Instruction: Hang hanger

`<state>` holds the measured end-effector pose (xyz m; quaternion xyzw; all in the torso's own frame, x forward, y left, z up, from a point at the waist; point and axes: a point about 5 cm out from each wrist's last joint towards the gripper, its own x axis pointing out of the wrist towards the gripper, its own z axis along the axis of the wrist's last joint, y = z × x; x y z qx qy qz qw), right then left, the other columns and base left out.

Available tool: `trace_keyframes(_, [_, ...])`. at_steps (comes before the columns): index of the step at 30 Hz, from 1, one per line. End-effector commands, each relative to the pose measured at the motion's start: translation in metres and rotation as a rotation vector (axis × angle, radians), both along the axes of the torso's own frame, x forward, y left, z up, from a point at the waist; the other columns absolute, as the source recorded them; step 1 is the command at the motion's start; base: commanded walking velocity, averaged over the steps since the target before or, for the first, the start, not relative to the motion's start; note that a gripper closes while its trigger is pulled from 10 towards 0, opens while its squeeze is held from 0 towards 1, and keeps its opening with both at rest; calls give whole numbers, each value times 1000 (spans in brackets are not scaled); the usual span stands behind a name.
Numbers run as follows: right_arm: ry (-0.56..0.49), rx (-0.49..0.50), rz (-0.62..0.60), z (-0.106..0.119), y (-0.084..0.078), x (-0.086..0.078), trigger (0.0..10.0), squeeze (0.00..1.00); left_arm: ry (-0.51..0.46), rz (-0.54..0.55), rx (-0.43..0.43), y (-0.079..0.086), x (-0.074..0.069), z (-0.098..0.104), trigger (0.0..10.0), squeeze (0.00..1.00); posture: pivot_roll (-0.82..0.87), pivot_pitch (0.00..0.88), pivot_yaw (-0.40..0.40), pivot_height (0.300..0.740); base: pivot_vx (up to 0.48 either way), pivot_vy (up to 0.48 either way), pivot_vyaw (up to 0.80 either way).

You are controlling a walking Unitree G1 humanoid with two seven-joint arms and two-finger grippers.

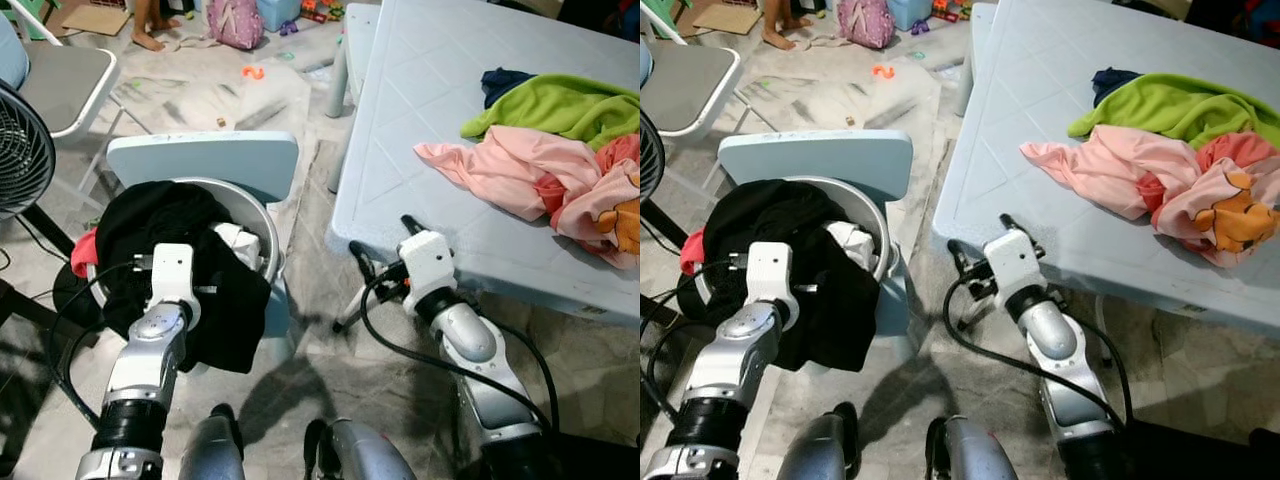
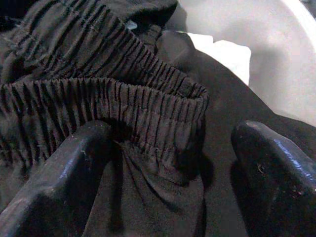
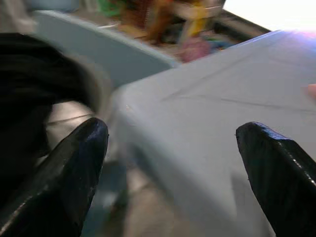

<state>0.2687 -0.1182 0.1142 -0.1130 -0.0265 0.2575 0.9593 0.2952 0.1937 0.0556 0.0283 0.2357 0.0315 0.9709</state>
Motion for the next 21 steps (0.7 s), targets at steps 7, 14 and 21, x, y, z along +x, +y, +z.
trace_keyframes(7, [98,18,193,-4,6,-18,10000,0,6,-3,46,2,2,-6,10000,0,-66,213,-137,740,0,0,0])
trace_keyframes(14, [107,10,239,-3,9,-24,10000,0,-36,3,99,-2,13,0,10000,0,-74,215,-134,740,0,0,0])
trace_keyframes(21, [119,10,252,-5,9,-30,10000,0,-47,99,166,20,13,-2,0,0,-79,217,-133,740,0,0,0])
